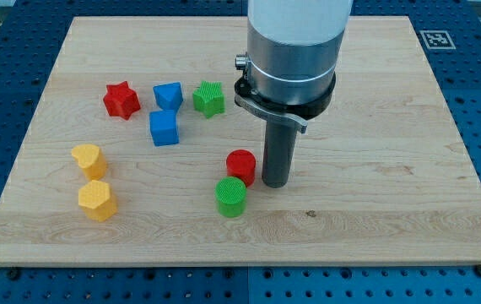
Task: Move the red circle to the top left of the green circle
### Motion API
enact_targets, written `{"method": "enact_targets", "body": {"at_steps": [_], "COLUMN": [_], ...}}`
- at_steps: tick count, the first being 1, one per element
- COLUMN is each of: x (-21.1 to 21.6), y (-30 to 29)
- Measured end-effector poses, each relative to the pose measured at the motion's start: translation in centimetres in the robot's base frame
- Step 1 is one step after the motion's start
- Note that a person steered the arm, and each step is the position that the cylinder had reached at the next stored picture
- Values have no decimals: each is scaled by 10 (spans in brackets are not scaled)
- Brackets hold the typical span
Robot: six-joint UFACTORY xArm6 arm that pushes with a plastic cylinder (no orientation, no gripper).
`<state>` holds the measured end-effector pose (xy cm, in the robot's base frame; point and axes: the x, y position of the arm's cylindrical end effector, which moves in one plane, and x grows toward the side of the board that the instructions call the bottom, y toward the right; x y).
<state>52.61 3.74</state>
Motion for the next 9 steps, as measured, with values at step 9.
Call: {"method": "enact_targets", "body": {"at_steps": [9], "x": [-5], "y": [-79]}}
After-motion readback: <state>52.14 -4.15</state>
